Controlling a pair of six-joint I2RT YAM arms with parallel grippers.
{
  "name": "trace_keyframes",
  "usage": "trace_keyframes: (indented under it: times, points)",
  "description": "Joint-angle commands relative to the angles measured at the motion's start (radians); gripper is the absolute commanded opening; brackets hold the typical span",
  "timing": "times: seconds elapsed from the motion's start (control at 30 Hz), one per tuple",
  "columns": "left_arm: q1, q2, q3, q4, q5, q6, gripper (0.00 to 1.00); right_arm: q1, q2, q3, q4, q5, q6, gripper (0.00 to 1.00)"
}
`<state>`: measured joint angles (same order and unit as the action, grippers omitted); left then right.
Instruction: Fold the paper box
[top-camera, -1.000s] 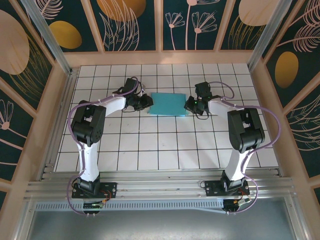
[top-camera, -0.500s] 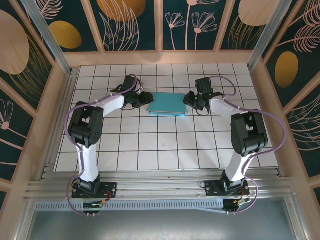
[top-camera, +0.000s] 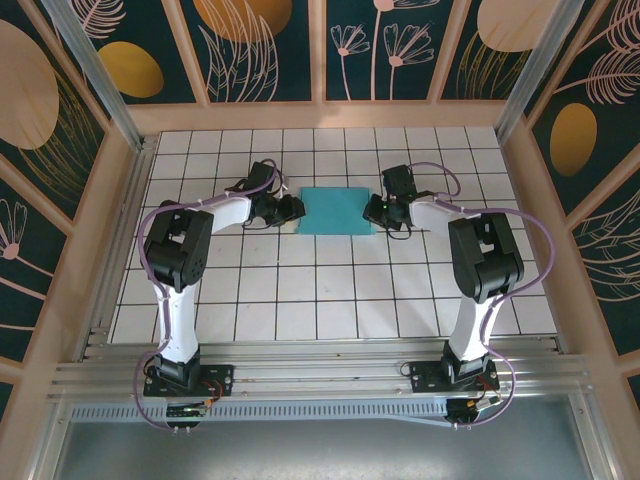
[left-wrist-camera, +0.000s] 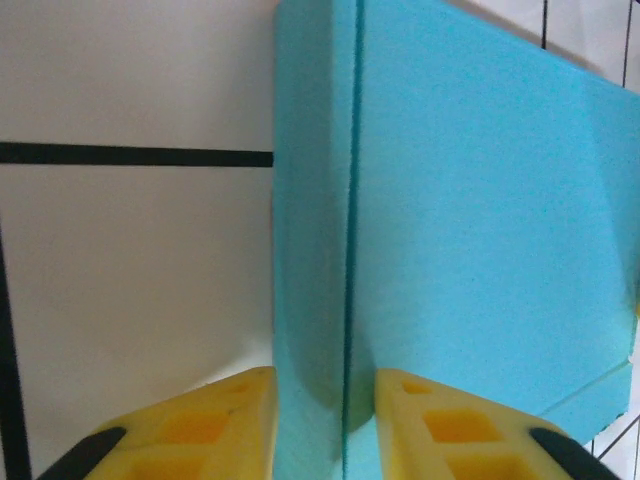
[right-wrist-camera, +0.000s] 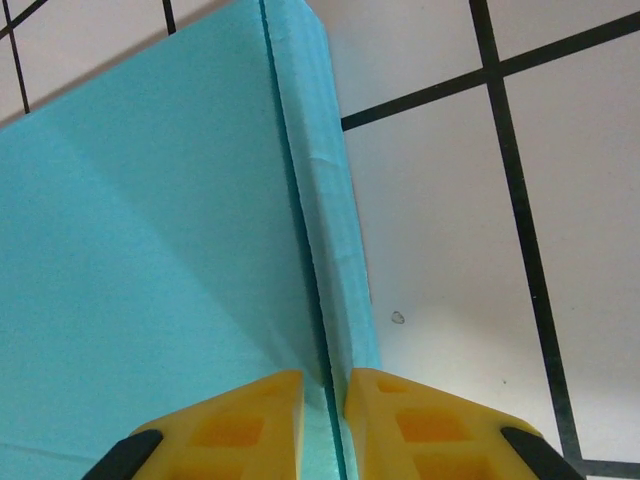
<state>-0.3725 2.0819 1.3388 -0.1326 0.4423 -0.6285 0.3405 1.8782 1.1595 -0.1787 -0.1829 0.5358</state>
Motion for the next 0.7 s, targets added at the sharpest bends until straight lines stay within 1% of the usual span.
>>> trace_keyframes:
  times: [0.0, 0.07, 0.13, 0.17, 0.23, 0.33, 0.4, 0.5, 0.53, 0.67]
  points:
    - [-0.006, 0.023, -0.040, -0.027, 0.012, 0.013, 0.29, 0.004, 0.008, -0.015, -0.041, 0.037, -0.015, 0.22]
    - [-0.007, 0.008, -0.037, -0.027, 0.009, 0.013, 0.30, 0.003, -0.011, 0.012, -0.064, 0.040, -0.023, 0.22]
    - [-0.006, -0.012, -0.025, -0.029, -0.001, 0.012, 0.37, 0.003, -0.038, 0.035, -0.078, 0.032, -0.028, 0.24]
    - [-0.006, -0.027, -0.018, -0.029, -0.008, 0.012, 0.42, 0.002, -0.053, 0.044, -0.081, 0.029, -0.028, 0.27]
    - [-0.006, -0.052, -0.006, -0.027, -0.022, 0.011, 0.49, 0.002, -0.077, 0.056, -0.079, 0.030, -0.028, 0.32]
    - [-0.006, -0.072, 0.006, -0.022, -0.034, 0.006, 0.58, 0.001, -0.096, 0.062, -0.072, 0.082, -0.031, 0.37]
    - [-0.007, -0.074, 0.010, -0.019, -0.044, 0.001, 0.60, -0.004, -0.086, 0.065, -0.074, 0.114, -0.037, 0.40]
    - [-0.006, -0.068, 0.003, 0.003, -0.040, -0.004, 0.63, -0.016, -0.053, 0.065, -0.065, 0.104, -0.037, 0.44]
    - [-0.007, -0.064, -0.003, 0.021, -0.026, -0.009, 0.64, -0.017, -0.040, 0.061, -0.055, 0.094, -0.037, 0.44]
    - [-0.008, -0.035, -0.046, 0.147, 0.103, -0.059, 0.66, -0.017, 0.024, 0.062, -0.016, 0.007, -0.028, 0.44]
